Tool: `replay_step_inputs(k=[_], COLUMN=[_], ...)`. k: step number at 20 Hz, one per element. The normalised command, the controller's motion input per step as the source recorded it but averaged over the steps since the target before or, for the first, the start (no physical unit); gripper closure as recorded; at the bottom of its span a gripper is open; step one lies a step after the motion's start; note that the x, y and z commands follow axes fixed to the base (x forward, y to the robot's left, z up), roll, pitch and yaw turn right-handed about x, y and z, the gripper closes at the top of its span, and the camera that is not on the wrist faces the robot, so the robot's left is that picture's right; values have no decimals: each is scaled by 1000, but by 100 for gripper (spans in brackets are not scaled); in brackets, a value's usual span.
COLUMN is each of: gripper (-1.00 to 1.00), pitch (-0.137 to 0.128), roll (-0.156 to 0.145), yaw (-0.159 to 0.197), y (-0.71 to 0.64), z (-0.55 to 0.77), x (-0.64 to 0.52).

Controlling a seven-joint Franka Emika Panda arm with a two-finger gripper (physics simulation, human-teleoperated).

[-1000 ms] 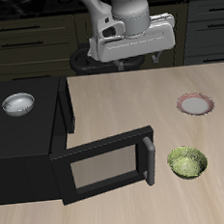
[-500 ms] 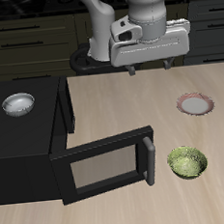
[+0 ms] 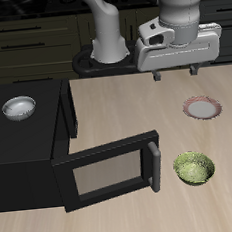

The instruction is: Place the green bowl on the plate

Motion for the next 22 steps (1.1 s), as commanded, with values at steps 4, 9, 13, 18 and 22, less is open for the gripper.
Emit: replay_step_inputs(k=[4, 9, 13, 18, 22], gripper=[-100, -100, -100, -100, -100], pitch=[-15, -24, -4, -9, 13], roll=[-4, -16, -16, -38, -26], yaw=[-2, 16, -2, 0, -1], y=[278, 253, 108, 62, 35], z=[105, 75, 52, 42, -17], x=[108, 209, 246, 304, 222])
